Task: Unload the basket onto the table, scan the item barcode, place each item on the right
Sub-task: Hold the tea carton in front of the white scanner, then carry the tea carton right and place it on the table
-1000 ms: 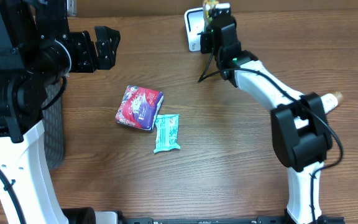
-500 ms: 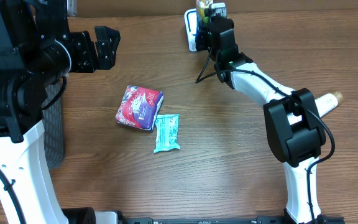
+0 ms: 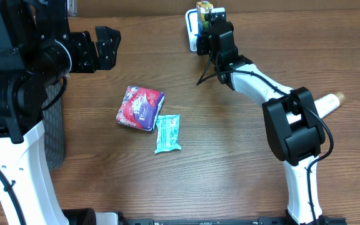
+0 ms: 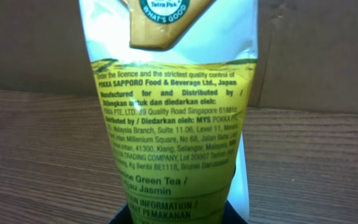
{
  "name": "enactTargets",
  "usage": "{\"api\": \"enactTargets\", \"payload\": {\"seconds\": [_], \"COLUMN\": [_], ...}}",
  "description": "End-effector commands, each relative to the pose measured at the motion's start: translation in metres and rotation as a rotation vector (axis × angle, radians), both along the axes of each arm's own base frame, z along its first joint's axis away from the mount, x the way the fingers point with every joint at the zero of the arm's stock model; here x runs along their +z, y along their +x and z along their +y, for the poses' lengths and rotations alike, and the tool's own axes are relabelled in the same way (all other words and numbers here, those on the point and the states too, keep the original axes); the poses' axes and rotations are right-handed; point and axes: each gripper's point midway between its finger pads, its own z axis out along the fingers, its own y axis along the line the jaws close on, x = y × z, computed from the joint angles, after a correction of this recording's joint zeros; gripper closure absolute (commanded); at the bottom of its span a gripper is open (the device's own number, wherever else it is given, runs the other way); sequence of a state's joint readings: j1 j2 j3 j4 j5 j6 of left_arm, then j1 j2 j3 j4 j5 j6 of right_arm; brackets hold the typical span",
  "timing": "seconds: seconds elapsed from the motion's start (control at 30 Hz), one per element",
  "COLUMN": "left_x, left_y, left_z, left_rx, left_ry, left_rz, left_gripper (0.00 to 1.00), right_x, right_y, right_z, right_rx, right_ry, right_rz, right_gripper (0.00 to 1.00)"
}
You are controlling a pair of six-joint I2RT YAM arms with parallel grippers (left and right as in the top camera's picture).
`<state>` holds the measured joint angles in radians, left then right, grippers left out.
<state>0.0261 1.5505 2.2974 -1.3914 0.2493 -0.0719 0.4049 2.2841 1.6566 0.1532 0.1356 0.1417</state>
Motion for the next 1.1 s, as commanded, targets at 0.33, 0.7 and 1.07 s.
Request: {"api": "enactTargets", "payload": {"seconds": [0.33,0.7,1.07], "left_x": [0.002,0.002,0.002], "left_y": [0.002,0.002,0.002], "left_z": [0.000,0.000,0.000], "left_rx": [-0.008,-0.008,-0.008], "left_ry": [0.014,0.014,0.014], "left_rz": [-0.012,-0.012,-0.012], "left_gripper": [0.00,0.00,0.00], "right_x": [0.091,0.205,0.196], "right_y": [-0.021,-0.156,-0.264], "right_z": [-0.012,-0.050,-0.209], "right_rx": [0.009,0.092,-0.484], "right_ry": [-0.041,-0.001,0.213], "right_rz": [-0.040,0.140,0.493], "right_gripper": [0.96,0.96,0.96]}}
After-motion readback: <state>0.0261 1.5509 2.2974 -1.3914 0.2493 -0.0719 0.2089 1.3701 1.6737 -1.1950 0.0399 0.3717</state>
